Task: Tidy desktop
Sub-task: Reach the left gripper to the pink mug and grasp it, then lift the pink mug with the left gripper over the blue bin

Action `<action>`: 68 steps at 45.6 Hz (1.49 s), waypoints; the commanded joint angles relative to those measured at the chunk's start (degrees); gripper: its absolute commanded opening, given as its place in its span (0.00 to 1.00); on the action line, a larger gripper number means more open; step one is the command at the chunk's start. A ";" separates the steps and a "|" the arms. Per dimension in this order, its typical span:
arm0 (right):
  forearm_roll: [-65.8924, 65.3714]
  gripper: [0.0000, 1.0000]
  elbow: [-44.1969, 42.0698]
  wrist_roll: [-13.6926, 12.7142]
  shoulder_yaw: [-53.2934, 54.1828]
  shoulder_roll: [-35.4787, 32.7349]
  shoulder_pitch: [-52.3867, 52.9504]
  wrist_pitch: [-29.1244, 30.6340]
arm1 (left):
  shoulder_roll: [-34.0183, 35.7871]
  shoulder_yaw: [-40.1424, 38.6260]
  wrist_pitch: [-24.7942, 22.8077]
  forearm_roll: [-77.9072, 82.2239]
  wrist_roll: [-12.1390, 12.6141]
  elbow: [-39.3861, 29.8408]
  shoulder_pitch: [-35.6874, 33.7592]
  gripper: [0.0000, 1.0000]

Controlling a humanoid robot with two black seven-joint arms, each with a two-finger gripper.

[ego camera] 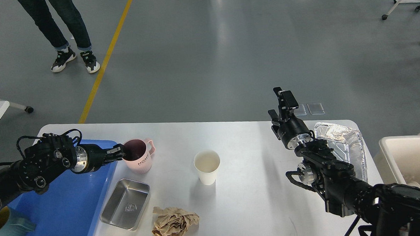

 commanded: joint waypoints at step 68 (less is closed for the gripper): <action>0.00 1.00 0.09 -0.17 0.00 -1.67 1.36 0.09 | 34.99 4.75 -21.91 5.00 -13.41 -9.62 -20.10 0.00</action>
